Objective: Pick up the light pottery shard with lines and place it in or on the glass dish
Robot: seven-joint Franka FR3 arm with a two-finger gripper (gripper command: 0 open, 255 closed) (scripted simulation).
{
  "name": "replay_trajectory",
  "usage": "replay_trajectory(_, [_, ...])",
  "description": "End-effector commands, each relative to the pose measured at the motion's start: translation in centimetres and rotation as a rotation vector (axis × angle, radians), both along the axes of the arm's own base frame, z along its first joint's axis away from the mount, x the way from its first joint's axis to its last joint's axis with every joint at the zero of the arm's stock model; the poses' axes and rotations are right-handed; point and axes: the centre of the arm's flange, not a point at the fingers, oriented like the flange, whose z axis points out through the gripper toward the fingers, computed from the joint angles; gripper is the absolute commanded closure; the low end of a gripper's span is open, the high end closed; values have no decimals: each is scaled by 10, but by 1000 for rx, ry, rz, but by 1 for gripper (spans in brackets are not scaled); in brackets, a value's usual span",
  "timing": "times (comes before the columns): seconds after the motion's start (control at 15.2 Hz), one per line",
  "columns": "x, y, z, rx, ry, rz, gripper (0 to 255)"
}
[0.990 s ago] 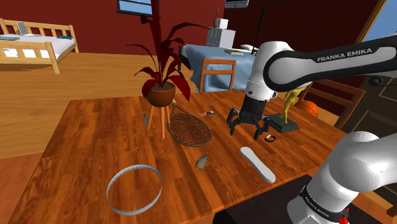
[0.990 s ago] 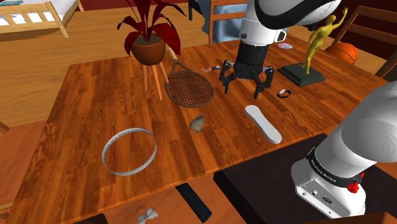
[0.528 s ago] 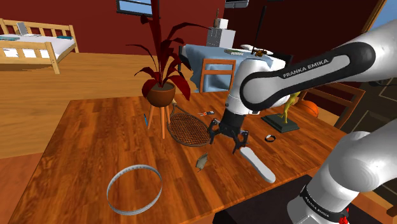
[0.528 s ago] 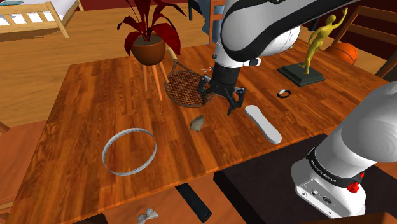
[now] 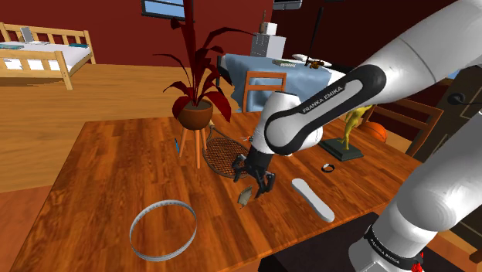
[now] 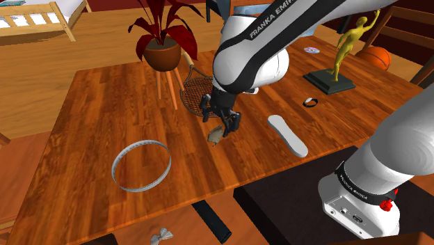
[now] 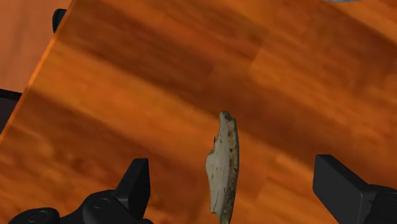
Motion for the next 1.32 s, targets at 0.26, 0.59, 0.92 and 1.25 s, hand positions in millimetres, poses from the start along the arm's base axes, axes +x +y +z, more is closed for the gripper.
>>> replay_trajectory(0.26, [3,11,-30,3,-1,-10,0])
replay_trajectory(0.59, [3,11,-33,3,-1,-10,0])
replay_trajectory(0.92, [3,11,-33,3,-1,-10,255])
replay_trajectory(1.25, [3,11,-33,3,-1,-10,255])
